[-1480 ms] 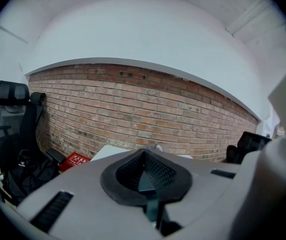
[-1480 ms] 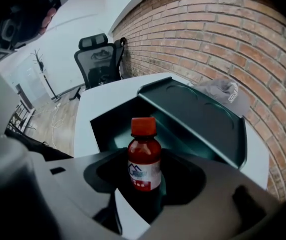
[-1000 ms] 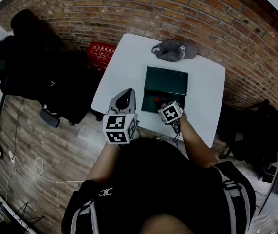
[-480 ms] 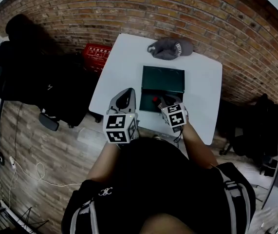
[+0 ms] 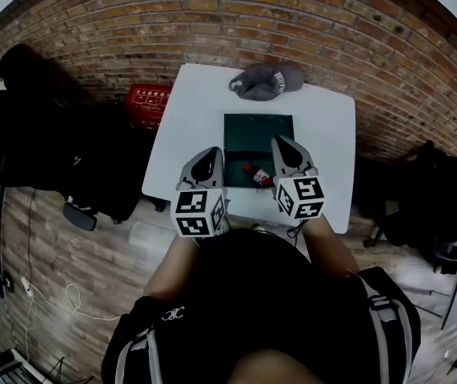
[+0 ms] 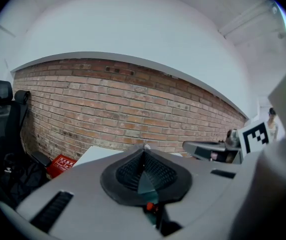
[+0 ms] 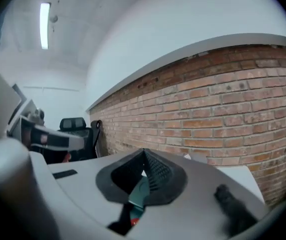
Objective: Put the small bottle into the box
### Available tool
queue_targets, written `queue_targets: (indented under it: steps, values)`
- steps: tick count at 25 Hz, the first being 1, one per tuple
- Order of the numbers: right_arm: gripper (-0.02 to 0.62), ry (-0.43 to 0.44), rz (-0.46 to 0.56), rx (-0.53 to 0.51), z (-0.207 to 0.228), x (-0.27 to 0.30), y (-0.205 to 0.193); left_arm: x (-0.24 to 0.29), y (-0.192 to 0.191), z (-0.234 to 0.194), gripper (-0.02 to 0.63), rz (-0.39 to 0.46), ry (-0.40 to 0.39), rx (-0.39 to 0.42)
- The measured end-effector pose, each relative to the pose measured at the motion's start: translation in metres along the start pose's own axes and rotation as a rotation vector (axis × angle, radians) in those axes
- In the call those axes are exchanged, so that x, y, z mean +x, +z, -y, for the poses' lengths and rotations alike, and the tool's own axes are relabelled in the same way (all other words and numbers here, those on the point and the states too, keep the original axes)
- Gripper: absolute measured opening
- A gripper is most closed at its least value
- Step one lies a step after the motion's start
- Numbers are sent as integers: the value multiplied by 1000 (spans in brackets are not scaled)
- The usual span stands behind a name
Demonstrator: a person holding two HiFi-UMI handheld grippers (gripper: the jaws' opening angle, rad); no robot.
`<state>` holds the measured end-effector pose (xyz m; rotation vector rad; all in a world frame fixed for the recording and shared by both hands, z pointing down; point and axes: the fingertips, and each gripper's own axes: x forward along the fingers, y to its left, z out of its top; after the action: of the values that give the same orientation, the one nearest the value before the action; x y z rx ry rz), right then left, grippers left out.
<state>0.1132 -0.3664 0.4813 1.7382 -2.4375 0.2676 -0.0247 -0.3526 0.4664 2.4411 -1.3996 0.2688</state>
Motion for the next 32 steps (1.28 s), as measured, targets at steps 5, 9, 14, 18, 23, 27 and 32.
queue_targets:
  steps: [5,9,14,18,23,27,32]
  values:
    - [29,-13,144,68,6,-21,38,5,3,7,12,-1,-25,16]
    - [29,-4,153,81,9,-26,41,11,6,12,12,0,-38,25]
    - [29,-10,118,97,9,-25,27,17,6,17,12,-5,-54,34]
    - [29,-20,111,103,12,-22,28,20,7,17,12,-8,-59,38]
    - [29,-29,112,123,17,-19,30,23,8,14,12,-10,-60,42]
    - [29,-39,120,124,20,-17,33,27,10,10,12,-11,-58,43]
    - [29,-72,120,108,24,-15,33,30,10,9,12,-14,-64,46]
